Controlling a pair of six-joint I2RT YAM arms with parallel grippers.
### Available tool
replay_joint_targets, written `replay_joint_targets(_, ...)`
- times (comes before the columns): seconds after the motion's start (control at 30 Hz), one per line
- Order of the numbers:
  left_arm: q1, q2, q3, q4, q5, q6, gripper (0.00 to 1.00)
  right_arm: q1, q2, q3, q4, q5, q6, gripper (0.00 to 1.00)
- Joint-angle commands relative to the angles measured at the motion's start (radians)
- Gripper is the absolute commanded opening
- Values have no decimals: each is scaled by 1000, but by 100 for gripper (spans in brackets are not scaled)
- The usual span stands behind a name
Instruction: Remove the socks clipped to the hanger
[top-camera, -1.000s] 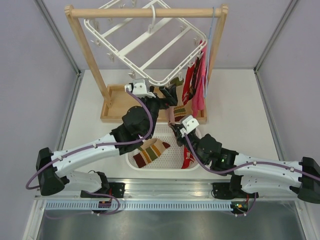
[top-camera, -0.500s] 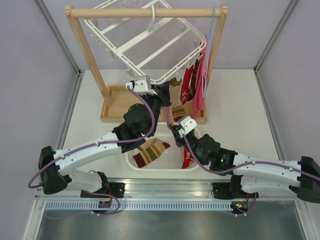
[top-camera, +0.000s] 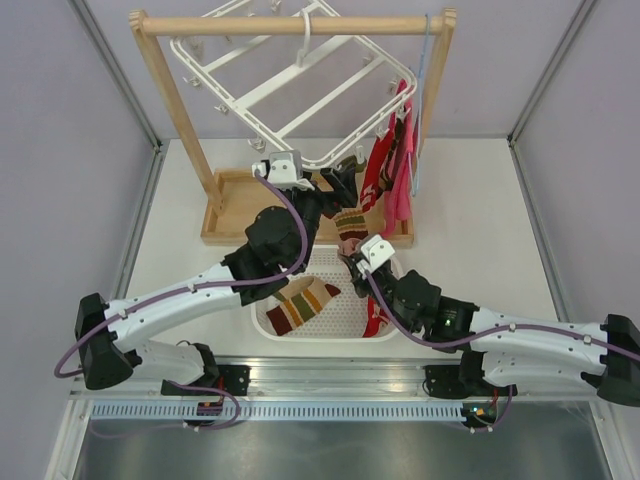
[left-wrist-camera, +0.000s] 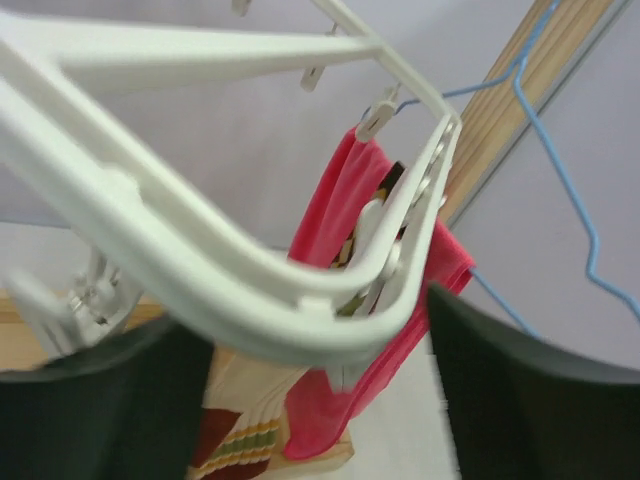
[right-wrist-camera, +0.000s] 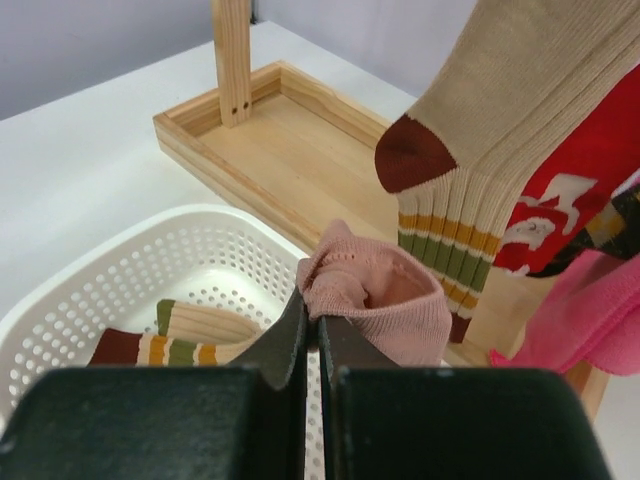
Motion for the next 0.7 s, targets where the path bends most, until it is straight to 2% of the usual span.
replay_joint_targets(0.0,8,-45,-39,-87,26,11,98,9,-70,18,-64,60,25,1)
replay_joint_targets(0.23,-6,-152,-281,-138,56,32,100,9,-224,12,-271,177,71,1)
replay_joint_targets(0.37,-8,-249,-442,-165,79,-15,100,8,-264,-6,-380,174,140,1)
replay_joint_targets(0.5,-7,-345,-576,-233,71,-106,100,9,-223,-37,-388,145,200,1)
replay_joint_targets(0.6,-6,-388,-642,-343,36,-195,100,11,-154,-46,-354,117,257,1)
replay_joint_targets(0.67,-6,-405,-656,-482,14,-279,100,11,-131,-72,-288,73,292,1)
